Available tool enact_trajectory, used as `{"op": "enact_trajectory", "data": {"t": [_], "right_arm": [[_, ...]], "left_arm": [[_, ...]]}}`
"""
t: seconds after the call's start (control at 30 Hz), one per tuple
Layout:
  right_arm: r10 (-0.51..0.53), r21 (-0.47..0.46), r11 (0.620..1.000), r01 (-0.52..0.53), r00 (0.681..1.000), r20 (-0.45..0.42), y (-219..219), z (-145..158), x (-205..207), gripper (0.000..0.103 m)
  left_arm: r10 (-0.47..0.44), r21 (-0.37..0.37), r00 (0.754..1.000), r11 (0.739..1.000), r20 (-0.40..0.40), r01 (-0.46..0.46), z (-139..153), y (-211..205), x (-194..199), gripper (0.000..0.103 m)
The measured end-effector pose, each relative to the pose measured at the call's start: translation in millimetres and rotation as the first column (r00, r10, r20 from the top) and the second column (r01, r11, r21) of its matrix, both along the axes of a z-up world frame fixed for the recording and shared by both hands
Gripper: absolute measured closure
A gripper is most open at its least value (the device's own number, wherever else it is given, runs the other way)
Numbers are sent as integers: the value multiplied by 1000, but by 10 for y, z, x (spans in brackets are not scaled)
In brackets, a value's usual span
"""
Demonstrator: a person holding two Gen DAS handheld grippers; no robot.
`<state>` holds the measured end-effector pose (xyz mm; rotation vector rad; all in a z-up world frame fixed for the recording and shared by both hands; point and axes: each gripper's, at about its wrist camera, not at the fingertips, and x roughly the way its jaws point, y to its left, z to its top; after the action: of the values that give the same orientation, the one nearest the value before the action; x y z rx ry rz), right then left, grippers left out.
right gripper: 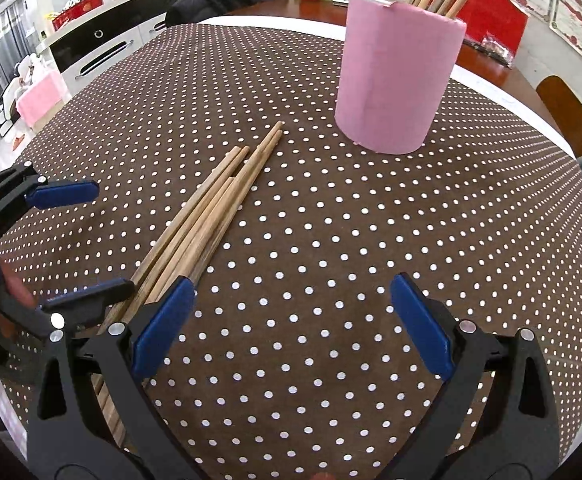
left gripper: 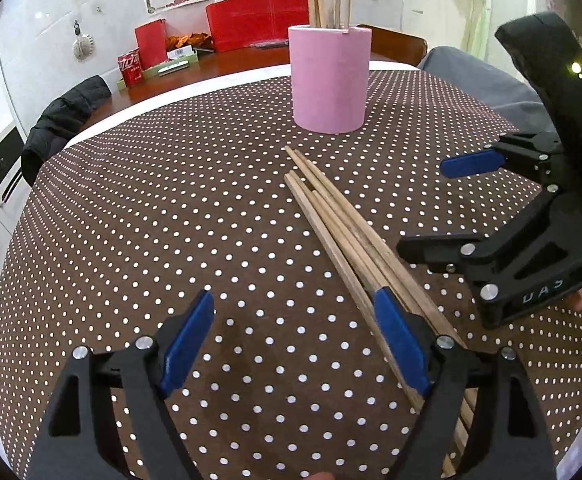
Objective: Organize utensils
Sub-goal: 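Move both open tools back down to the remaining chopsticks on the cloth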
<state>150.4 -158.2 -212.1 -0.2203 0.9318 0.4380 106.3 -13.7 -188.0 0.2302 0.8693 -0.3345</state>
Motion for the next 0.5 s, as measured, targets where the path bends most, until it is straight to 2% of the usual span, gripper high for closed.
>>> {"op": "enact_trajectory", "data": {"t": [0.3,0.5], "right_arm": [[4,37,999,-3,1000,-21,92,-40,77,6],[-1,30,1000,1,1000,-12,192,-58,95,6]], "left_arm": [[19,17,1000,1000,13,-19,4,37,-3,19],[32,12,999,999,8,-32,5,51,12,19]]}}
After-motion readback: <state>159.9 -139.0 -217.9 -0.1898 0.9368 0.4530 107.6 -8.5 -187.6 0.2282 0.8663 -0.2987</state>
